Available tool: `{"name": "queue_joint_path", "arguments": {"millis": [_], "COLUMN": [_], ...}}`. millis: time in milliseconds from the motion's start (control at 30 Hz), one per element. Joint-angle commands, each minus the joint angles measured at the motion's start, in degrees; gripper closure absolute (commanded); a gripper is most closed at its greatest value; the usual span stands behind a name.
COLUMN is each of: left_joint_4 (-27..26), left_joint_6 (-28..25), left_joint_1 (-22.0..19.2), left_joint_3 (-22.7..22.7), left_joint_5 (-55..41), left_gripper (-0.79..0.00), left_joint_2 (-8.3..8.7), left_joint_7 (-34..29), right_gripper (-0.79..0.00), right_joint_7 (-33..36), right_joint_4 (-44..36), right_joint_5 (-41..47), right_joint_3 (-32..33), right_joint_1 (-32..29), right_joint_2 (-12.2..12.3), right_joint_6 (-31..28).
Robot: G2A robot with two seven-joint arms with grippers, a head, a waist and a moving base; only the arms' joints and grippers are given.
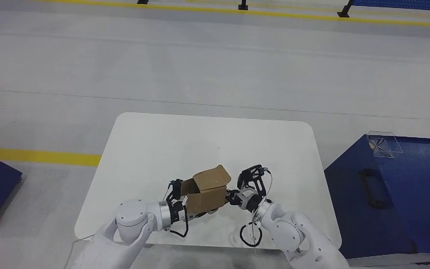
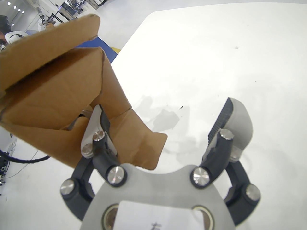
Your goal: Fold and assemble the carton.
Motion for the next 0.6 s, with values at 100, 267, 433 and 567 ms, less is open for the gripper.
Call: {"name": "queue_joint_path", "arguments": {"millis": [100,267,433,567], "left_joint_4": [0.4,1.0,0.7,0.4], "left_joint_6": [0.2,0.0,0.0,0.3], "left_joint_1": [0.0,0.0,0.3,0.3], "left_joint_3": [-0.4,-1.4,-2.1,-2.0], "left_joint_5": [-1.2,-3.4,-4.2,-4.1], "left_gripper": [0.000,0.000,0.000,0.000], "left_joint_2": [0.02,0.11,0.24,0.23], "left_joint_7": [-1.3,-3.3,-4.0,-3.8], "right_gripper": [-0.785,-0.785,-0.785,-0.785], "right_joint_7": [-0.7,0.9,5.7,8.6], "right_joint_4": [-0.4,1.4,4.0,4.4], "right_joint_5": [1.9,3.9,4.2,8.5], "right_joint_3": [4.4,10.0,9.0,6.5], "right_joint_1": [-1.6,-3.8,-4.5,-4.5], "right_joint_2": [0.5,1.3,1.4,1.0], "right_joint_6": [-0.6,-1.4,-3.3,-6.7]}}
